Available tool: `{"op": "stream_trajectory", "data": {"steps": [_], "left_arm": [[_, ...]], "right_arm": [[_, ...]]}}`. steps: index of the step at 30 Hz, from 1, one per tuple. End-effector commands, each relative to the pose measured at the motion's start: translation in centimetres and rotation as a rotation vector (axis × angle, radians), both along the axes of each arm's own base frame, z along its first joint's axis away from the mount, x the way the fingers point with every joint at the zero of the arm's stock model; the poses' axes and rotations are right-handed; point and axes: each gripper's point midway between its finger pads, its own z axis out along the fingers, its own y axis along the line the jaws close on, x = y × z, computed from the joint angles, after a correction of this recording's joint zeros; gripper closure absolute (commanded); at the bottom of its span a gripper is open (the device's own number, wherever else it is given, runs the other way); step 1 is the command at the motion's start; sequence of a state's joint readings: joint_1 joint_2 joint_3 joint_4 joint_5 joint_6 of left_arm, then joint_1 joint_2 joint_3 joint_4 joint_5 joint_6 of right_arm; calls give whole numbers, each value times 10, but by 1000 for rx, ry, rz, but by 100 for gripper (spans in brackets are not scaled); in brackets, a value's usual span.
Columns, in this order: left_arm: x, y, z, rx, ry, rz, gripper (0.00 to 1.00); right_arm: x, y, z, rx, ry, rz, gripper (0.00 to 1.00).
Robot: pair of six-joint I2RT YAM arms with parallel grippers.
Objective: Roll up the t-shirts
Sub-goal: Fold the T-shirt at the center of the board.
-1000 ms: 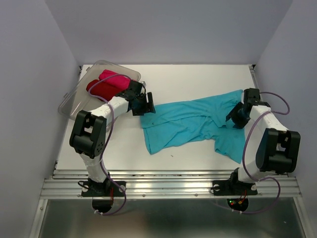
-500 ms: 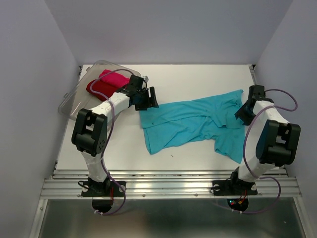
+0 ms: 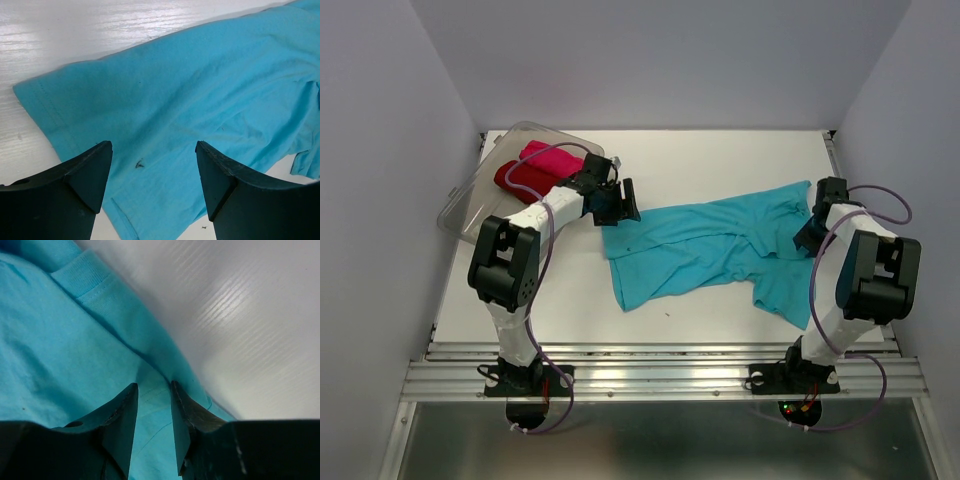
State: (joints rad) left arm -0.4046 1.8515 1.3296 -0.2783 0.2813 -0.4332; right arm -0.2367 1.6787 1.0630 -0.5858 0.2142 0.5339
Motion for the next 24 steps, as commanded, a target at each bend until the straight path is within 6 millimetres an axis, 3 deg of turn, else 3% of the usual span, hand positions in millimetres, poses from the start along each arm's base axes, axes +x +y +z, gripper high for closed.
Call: {"op": "stream_trajectory", "data": {"steps": [1,6,13,20,24], "left_arm": [[3,-6,13,-15,-36,-28,22],[3,-6,13,-18,-37,-32,22],[3,-6,13,-19,-37,-33,22],[2,-6,12,-21,-36,-34,22],[2,-5,14,-17,-41,-30,22]], "right_arm": [[6,-10,-5,-36,-10,-7,62],[7,-12,-7,-40,-4,-6,67],[7,-14,6,-59,-35,-21,99],[4,-15,19,-69,-57,-29,99],[-2,-18,39,-102,-84,-51,99]]}}
